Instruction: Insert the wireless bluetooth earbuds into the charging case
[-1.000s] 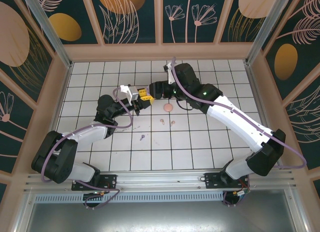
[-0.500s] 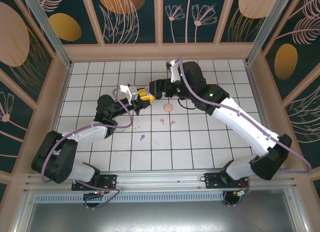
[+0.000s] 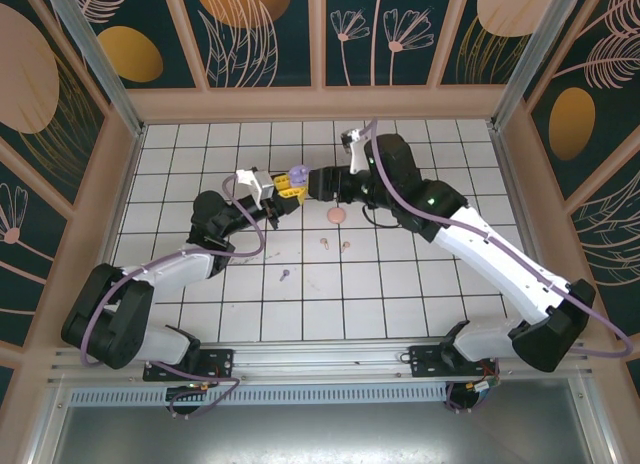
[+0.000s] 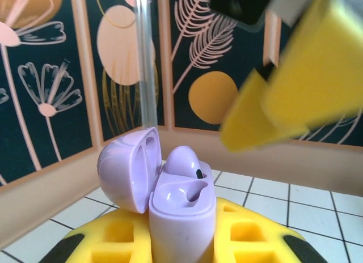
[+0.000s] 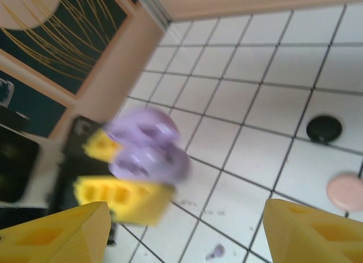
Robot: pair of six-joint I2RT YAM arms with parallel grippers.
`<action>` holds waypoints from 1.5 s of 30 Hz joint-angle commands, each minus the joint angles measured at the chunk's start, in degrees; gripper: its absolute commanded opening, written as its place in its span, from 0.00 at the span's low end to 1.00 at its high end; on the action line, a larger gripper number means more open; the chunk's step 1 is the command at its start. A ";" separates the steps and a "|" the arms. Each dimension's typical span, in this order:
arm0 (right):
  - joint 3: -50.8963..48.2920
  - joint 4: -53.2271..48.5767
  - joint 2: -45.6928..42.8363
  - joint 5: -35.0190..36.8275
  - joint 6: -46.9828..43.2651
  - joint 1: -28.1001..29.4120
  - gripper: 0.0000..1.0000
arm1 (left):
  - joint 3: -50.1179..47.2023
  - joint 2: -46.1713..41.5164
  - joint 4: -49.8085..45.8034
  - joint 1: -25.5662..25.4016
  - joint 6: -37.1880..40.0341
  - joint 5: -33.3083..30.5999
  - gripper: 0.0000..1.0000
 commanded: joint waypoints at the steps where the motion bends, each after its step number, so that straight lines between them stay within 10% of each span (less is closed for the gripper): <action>1: -5.60 2.25 -3.47 2.29 3.79 0.68 0.72 | -1.93 -1.63 5.76 0.15 0.39 -8.10 0.00; 14: -15.85 5.91 9.02 8.94 28.11 10.42 0.70 | -5.88 -1.77 13.31 2.18 -2.75 -28.66 0.00; 45: 19.21 -18.26 47.05 8.66 40.31 18.09 0.46 | -8.80 -2.27 19.50 10.28 -10.10 -35.80 0.00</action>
